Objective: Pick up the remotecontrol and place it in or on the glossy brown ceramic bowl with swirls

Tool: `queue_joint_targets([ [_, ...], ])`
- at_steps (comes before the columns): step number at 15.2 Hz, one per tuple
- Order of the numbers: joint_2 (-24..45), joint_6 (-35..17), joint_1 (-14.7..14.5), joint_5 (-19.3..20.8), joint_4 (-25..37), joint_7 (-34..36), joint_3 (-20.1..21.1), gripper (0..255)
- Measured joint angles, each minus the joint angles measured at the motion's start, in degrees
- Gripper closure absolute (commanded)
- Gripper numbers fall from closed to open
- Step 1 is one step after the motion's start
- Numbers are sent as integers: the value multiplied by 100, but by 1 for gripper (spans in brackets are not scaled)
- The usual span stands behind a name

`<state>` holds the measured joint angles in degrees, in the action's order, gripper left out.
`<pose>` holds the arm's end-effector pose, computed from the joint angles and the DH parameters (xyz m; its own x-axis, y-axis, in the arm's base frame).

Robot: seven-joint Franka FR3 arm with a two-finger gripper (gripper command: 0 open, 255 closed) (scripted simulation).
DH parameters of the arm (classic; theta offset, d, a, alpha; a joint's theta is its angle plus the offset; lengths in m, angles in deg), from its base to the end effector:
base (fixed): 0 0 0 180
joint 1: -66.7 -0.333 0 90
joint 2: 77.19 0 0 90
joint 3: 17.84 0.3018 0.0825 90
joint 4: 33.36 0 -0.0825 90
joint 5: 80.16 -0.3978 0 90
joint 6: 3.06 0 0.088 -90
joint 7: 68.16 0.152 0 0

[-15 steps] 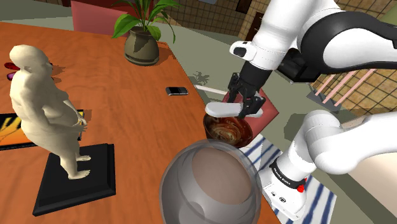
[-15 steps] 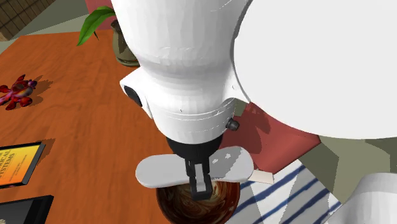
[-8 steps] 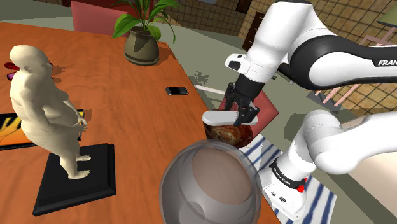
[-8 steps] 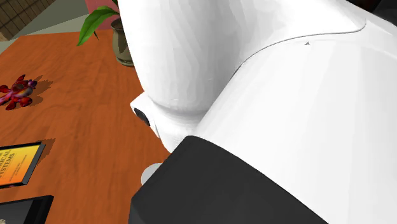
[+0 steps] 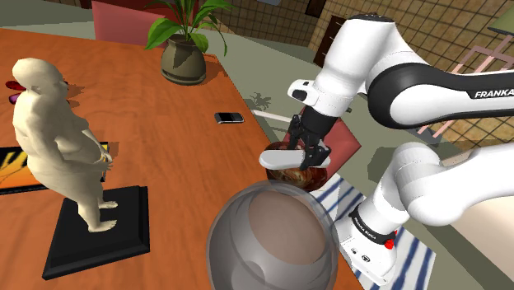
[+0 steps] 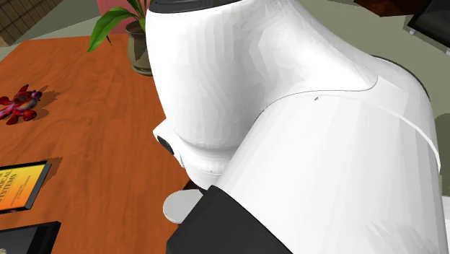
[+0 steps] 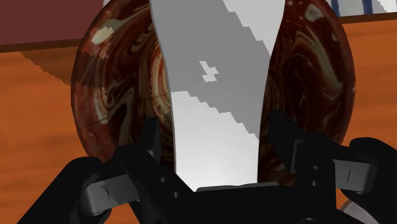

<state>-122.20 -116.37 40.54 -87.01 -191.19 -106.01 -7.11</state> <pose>0.2673 0.2001 0.3710 0.3595 0.9331 -0.0109 0.9330 -0.3593 0.0196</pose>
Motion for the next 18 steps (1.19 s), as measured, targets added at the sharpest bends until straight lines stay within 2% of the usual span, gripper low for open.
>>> queue_joint_targets([
  [2,-1,-3,0,0,-3,0,0,255],
  [3,0,-3,0,0,-4,0,0,0],
  [9,-1,-5,0,-1,-3,0,0,0],
  [14,-124,664,25,64,553,2,-70,0],
  [18,-144,783,27,72,644,6,-80,0],
])
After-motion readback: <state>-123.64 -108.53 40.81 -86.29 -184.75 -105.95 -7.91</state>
